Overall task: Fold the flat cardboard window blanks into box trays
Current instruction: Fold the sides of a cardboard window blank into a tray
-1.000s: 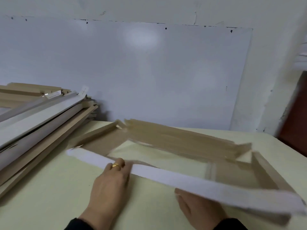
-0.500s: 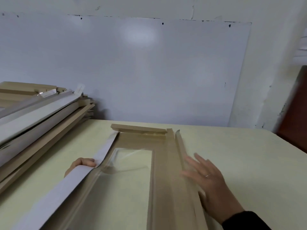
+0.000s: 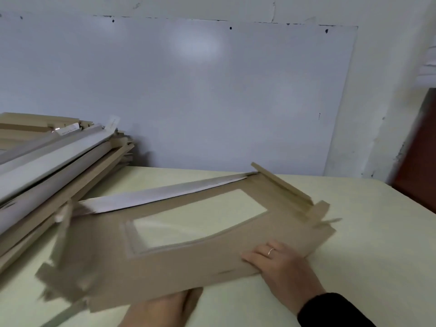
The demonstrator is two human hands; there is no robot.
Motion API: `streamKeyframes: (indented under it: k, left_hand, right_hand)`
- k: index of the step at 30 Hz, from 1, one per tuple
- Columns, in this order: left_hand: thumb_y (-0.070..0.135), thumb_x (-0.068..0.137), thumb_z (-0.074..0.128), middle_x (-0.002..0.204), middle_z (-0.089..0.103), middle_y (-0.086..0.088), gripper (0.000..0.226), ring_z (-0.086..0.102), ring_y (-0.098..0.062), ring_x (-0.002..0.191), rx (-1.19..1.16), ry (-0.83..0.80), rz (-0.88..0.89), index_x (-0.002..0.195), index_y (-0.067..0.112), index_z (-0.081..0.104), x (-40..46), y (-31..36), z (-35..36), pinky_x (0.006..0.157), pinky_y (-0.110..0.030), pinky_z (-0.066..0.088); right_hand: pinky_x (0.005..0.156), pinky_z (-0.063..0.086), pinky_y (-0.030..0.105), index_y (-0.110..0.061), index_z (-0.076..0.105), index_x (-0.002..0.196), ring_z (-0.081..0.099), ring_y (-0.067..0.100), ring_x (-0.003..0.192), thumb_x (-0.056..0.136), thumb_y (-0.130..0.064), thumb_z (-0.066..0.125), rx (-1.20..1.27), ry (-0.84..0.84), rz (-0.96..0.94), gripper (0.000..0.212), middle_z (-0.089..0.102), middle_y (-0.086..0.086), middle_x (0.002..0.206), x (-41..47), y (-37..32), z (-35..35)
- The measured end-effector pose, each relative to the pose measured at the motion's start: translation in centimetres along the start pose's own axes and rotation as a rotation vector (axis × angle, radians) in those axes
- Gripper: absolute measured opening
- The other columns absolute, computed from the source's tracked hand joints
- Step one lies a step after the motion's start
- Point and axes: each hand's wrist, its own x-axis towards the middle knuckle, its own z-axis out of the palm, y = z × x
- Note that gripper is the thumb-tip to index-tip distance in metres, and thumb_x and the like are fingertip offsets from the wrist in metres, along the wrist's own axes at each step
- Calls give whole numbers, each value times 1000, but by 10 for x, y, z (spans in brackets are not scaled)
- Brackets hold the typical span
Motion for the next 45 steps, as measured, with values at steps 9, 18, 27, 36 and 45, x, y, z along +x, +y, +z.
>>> streamKeyframes:
  k: [9, 18, 27, 36, 45]
  left_hand:
    - [20, 64, 42, 100, 64, -4, 57, 48, -17, 87, 301, 479, 55, 120, 20, 56, -10, 4, -8, 69, -27, 29]
    - [79, 76, 5, 156, -9, 10, 73, -5, -7, 143, 255, 108, -343, 141, 50, -9, -16, -50, 2, 113, -28, 2]
    - [93, 23, -11, 153, -13, 19, 123, -9, -6, 142, 170, 80, -413, 135, 44, -23, -43, -92, -13, 113, -26, 4]
    - [44, 56, 70, 112, 57, 17, 22, 49, 22, 95, -308, 433, -191, 74, 31, 69, -55, -115, -18, 78, 3, 33]
    - [46, 76, 59, 61, 54, 8, 25, 53, -18, 65, 112, 603, -371, 63, 26, 67, -53, -116, -20, 66, -30, 24]
  right_hand:
    - [52, 42, 18, -26, 69, 70, 57, 11, 60, 43, -19, 82, -34, -176, 2, 31, 62, -11, 67, 23, -47, 22]
    - [96, 37, 20, -47, 41, 132, 46, 6, 121, 79, -49, 60, 91, -438, 218, 57, 39, -17, 143, 12, -24, 12]
    - [114, 3, 26, -43, -1, 144, -7, 3, 141, 91, -62, 24, 30, -604, 470, 62, -8, -15, 154, -32, 48, 0]
    - [97, 31, 18, -37, 36, 136, 42, 8, 125, 91, -50, 44, 115, -408, 642, 48, 43, -7, 142, -64, 52, -33]
    - [50, 29, 23, -23, 48, 54, 44, 5, 59, 76, -46, 66, 213, -103, 867, 37, 48, -6, 53, -56, 51, -38]
